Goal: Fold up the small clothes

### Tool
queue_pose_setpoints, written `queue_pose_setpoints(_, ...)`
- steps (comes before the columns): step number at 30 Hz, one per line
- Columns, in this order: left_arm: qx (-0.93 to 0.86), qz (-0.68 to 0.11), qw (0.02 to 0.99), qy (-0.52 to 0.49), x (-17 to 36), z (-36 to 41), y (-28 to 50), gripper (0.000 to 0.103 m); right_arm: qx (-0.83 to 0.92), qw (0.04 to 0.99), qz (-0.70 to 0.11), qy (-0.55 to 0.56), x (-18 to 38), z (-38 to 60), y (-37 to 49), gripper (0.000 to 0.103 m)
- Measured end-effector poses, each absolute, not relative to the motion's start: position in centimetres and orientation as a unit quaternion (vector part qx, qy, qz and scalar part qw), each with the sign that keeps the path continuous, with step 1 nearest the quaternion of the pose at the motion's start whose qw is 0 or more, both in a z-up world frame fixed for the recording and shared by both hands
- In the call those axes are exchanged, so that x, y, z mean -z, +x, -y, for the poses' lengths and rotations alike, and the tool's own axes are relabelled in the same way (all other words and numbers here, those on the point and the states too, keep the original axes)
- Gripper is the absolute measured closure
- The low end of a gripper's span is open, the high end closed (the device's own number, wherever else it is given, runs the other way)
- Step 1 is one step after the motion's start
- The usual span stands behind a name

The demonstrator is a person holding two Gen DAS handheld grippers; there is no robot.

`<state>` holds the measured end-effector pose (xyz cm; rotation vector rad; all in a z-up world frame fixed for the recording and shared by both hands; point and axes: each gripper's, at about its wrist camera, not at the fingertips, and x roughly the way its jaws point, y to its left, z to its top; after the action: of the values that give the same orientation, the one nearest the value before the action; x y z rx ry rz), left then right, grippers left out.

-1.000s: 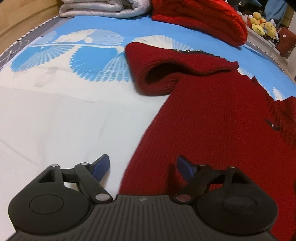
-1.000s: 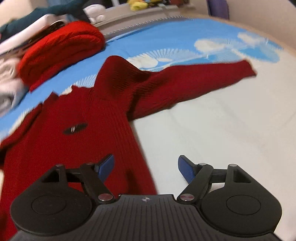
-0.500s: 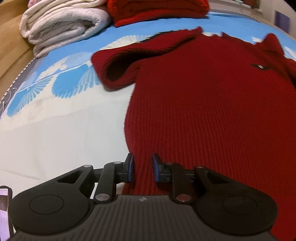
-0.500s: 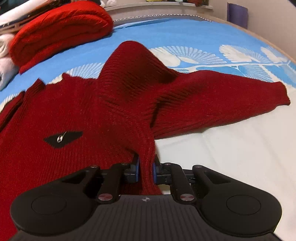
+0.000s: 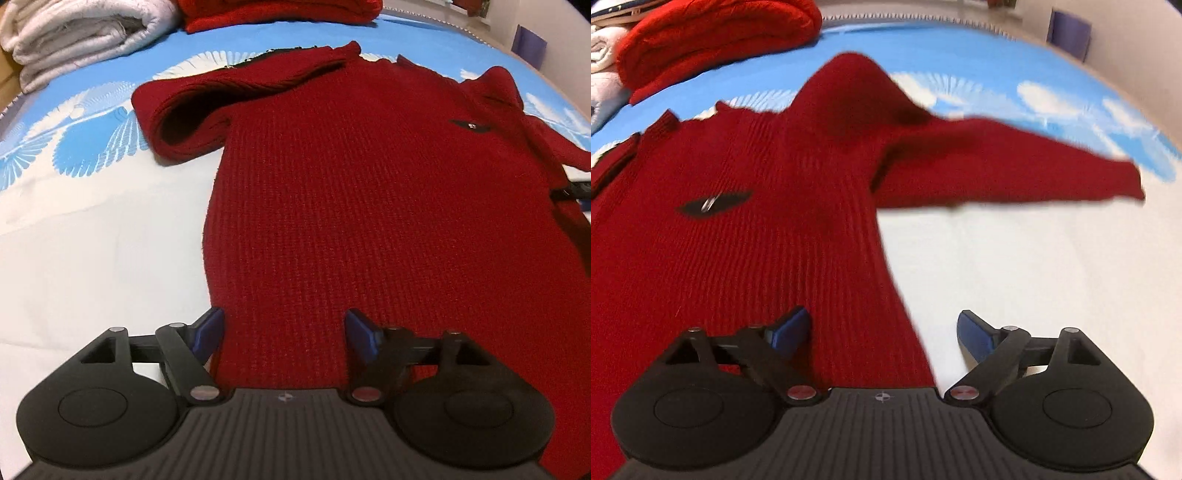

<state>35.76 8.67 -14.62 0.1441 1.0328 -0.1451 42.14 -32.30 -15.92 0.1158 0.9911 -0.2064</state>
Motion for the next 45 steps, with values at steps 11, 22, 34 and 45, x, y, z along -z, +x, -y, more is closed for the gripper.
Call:
queue_pose_setpoints(11, 0.003, -0.482, 0.872, 0.091, 13.3, -8.4, 31.9, 0.089, 0.054, 0.886, -0.458, 0.046, 14.9, 30.4, 36.7, 0.082)
queue_pose_setpoints(22, -0.032, -0.475, 0.878, 0.053, 12.6, -9.9, 28.1, 0.031, 0.078, 0.893, -0.442, 0.022, 13.2, 29.7, 34.6, 0.039)
queue_pose_setpoints(34, -0.058, -0.354, 0.921, 0.153, 7.3, -3.8, 33.0, 0.000, 0.006, 0.940, -0.334, 0.073, 6.2, 25.9, 27.5, 0.016)
queue_pose_setpoints(45, -0.056, -0.348, 0.913, 0.204, 11.1, -2.3, 51.9, 0.000, 0.073, 0.939, -0.336, 0.027, 7.5, 28.1, 32.5, 0.016)
